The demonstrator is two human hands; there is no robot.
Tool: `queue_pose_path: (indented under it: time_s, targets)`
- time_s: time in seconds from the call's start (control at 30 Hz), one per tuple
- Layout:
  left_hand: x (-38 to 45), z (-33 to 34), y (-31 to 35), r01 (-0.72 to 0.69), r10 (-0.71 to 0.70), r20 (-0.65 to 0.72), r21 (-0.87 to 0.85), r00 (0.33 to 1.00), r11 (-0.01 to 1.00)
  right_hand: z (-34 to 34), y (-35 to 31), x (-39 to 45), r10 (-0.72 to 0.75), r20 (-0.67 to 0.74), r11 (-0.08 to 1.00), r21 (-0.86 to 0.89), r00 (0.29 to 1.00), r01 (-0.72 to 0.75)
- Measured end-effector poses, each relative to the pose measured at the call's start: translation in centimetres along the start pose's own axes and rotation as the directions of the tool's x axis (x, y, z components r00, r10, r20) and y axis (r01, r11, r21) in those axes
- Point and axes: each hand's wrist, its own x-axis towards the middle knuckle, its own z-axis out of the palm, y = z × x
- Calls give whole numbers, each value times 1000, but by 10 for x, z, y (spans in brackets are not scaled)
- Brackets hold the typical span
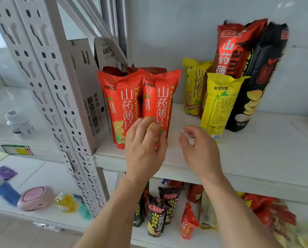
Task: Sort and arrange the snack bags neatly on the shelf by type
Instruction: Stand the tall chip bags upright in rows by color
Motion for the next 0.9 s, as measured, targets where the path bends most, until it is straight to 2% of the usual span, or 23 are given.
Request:
queue_pose_path:
  time_s: [0.13, 0.23, 0.3, 0.47, 0.7, 0.9]
  targets:
    - [4, 23, 29, -54, 61, 82, -85, 995, 995, -27, 17, 4, -26, -178, 998, -68, 984, 14]
    - [10, 45, 47, -12, 28, 114, -137, 993, 991, -44, 34, 8, 37, -326, 997, -48, 945, -55]
    - [17, 60, 57, 34, -14, 130, -158, 991, 987, -50, 45, 11, 83, -346, 995, -18, 934, -95]
    - [27, 89, 68, 87, -67, 131, -155, 989, 984, -50, 69, 32, 240, -110, 971, 44, 964, -237]
    - [43, 109, 75, 211, -207, 37, -155, 978, 965, -47, 83, 66, 239, 45, 963, 119, 970, -243]
    - [52, 128, 80, 387, -388, 32, -186, 921, 903, -77, 116, 73, 185, 253, 956, 178, 950, -234]
